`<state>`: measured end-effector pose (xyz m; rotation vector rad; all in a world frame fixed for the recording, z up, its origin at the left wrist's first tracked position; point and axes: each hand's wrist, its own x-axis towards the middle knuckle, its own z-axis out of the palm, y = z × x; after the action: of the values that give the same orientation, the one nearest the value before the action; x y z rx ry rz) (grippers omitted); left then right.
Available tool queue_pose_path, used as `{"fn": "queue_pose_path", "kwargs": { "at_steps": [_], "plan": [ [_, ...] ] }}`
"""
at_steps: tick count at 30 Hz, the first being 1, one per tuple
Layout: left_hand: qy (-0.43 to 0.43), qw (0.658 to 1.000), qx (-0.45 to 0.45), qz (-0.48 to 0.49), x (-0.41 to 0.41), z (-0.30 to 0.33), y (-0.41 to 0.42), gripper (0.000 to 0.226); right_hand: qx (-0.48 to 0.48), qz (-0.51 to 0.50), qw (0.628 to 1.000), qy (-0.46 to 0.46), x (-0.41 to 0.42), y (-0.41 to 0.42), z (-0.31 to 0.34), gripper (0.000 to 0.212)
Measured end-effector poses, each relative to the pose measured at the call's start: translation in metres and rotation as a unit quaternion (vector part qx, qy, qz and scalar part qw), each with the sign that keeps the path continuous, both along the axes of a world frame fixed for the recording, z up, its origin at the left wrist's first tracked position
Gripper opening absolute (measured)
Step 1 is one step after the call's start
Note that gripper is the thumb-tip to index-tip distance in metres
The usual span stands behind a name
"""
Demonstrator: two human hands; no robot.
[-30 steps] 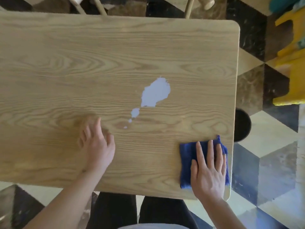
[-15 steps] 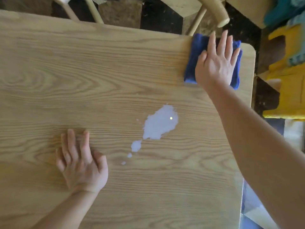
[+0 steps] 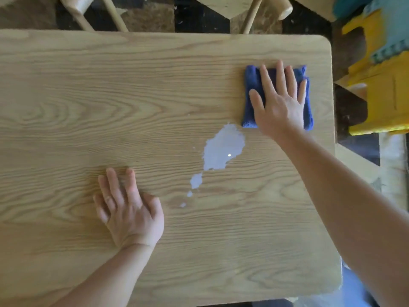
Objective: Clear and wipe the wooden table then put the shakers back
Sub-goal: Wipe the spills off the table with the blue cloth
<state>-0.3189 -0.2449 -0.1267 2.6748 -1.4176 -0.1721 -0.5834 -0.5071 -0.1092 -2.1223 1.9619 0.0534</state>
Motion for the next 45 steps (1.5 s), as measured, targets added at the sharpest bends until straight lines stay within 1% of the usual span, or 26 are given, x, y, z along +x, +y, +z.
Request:
{"fn": "queue_pose_path", "kwargs": {
  "at_steps": [4, 8, 10, 13, 17, 20, 22, 27, 31, 34, 37, 39, 42, 45],
  "plan": [
    [0.013, 1.0, -0.001, 0.003, 0.0, 0.002, -0.001, 0.071, 0.014, -0.042, 0.999, 0.013, -0.011, 0.136, 0.005, 0.061],
    [0.029, 1.0, -0.008, 0.003, -0.002, 0.004, -0.001, 0.069, 0.049, -0.069, 0.996, 0.033, -0.008, 0.274, 0.012, 0.064],
    [0.037, 0.999, -0.006, 0.001, -0.001, 0.003, -0.002, 0.07, 0.066, -0.073, 0.995, 0.034, 0.001, 0.32, 0.012, 0.065],
    [0.037, 0.999, -0.01, -0.003, -0.002, 0.003, -0.001, 0.07, 0.085, -0.084, 0.992, 0.034, 0.012, 0.347, 0.012, 0.065],
    [0.022, 1.0, -0.013, -0.007, -0.001, 0.0, 0.0, 0.07, 0.083, -0.09, 0.992, 0.041, 0.012, 0.341, 0.009, 0.065],
    [0.014, 1.0, -0.013, -0.007, -0.001, -0.002, -0.001, 0.071, 0.069, -0.094, 0.992, 0.039, 0.015, 0.306, 0.007, 0.062],
    [0.012, 1.0, -0.011, -0.004, -0.001, -0.002, -0.001, 0.071, 0.045, -0.09, 0.994, 0.042, 0.018, 0.256, 0.004, 0.062],
    [0.006, 1.0, -0.005, -0.004, -0.001, -0.002, 0.0, 0.071, -0.024, -0.078, 0.996, 0.033, 0.021, 0.087, -0.002, 0.061],
    [0.005, 1.0, 0.001, 0.0, -0.001, -0.002, 0.0, 0.074, -0.027, -0.06, 0.998, 0.017, 0.04, -0.031, -0.002, 0.063],
    [0.003, 1.0, 0.009, -0.007, 0.0, -0.004, 0.002, 0.079, -0.029, -0.044, 0.999, 0.011, 0.055, -0.078, -0.001, 0.064],
    [-0.004, 1.0, 0.009, -0.005, 0.0, -0.003, 0.001, 0.076, -0.028, -0.032, 0.999, 0.007, 0.058, -0.082, -0.002, 0.065],
    [0.004, 1.0, 0.012, -0.002, -0.002, 0.001, 0.0, 0.075, -0.02, -0.02, 1.0, 0.005, 0.057, -0.063, 0.001, 0.065],
    [0.015, 1.0, 0.018, -0.001, -0.002, 0.006, -0.002, 0.074, 0.0, 0.006, 1.0, 0.004, 0.052, 0.004, 0.006, 0.063],
    [0.025, 0.999, 0.022, 0.004, -0.004, 0.01, -0.004, 0.073, 0.019, 0.02, 1.0, 0.003, 0.045, 0.102, 0.009, 0.063]
  ]
}}
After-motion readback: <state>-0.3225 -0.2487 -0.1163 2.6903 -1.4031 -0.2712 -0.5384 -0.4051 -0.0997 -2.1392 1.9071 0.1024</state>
